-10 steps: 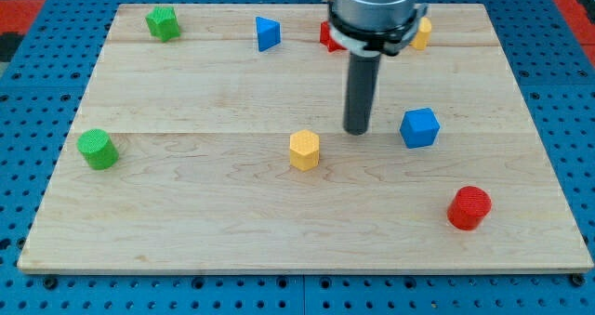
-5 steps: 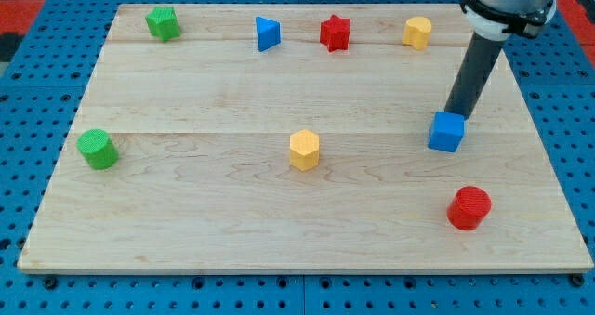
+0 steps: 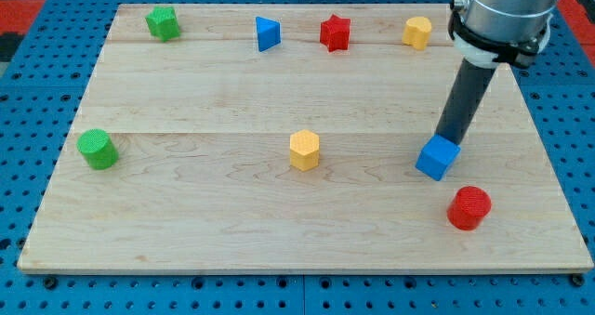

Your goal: Push the blue cube above the red circle

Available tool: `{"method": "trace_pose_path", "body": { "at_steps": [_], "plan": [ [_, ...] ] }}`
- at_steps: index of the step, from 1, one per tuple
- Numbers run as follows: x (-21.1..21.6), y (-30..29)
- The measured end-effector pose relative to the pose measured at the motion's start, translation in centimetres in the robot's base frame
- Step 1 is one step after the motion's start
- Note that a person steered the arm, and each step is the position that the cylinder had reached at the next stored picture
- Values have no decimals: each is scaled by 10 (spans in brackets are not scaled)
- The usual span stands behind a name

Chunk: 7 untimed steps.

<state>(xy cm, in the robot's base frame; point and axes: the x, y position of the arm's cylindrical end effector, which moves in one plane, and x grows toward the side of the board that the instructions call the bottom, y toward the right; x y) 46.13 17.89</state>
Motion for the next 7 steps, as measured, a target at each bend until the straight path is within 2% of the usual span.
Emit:
{"method": "trace_pose_path", "body": {
  "at_steps": [1,2,3,6,7],
  "plan": [
    [-29,-1],
    [-34,-70],
    [1,-75],
    [11,-21],
    [12,-71]
  ]
}}
